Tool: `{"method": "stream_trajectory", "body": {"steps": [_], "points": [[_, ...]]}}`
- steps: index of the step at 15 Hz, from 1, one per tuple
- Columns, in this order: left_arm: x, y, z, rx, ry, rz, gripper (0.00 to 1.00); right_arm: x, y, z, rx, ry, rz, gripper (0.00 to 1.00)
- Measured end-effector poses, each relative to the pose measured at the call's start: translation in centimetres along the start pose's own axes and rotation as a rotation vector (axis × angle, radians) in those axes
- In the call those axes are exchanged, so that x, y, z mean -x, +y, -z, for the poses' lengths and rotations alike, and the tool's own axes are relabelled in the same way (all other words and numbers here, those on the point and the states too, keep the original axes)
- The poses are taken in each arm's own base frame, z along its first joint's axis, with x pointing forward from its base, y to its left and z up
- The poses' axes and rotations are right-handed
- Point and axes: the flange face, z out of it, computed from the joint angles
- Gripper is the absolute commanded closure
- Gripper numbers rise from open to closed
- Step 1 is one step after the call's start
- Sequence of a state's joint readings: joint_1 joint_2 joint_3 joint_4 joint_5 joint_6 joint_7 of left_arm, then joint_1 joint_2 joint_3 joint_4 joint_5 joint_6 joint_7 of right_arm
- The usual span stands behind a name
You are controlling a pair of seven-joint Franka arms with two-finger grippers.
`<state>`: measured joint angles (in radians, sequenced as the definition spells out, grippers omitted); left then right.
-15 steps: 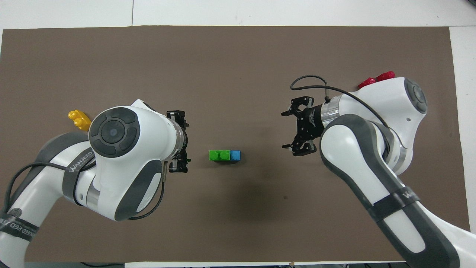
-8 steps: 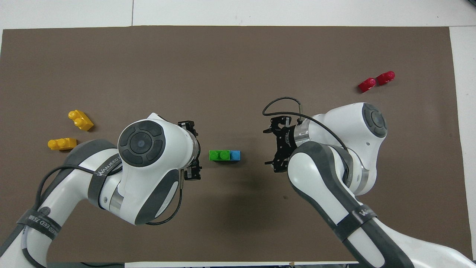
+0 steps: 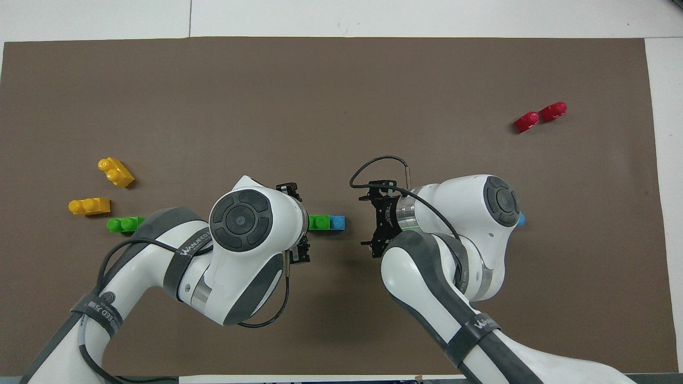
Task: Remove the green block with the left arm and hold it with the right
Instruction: 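Grasp the green brick with the left gripper while the right gripper grasps the blue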
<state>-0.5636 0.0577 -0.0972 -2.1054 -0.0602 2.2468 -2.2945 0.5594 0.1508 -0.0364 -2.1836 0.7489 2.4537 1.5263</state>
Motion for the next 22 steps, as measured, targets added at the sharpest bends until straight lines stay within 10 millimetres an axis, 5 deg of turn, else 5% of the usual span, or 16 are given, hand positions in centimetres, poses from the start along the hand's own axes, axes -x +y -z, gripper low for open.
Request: {"method": "stream_trajectory", "body": {"steps": [7,22], "points": [[0.9,-1.6,-2.1,-0.012,0.008,0.012,0.00,0.0,0.6,-5.9,-0.053,0.038,-0.021,0.02],[0.7,-2.4,-5.4,-0.009,0.005,0.010,0.00,2.0,1.4,-7.7,-0.097,0.012,-0.036,0.03]]}}
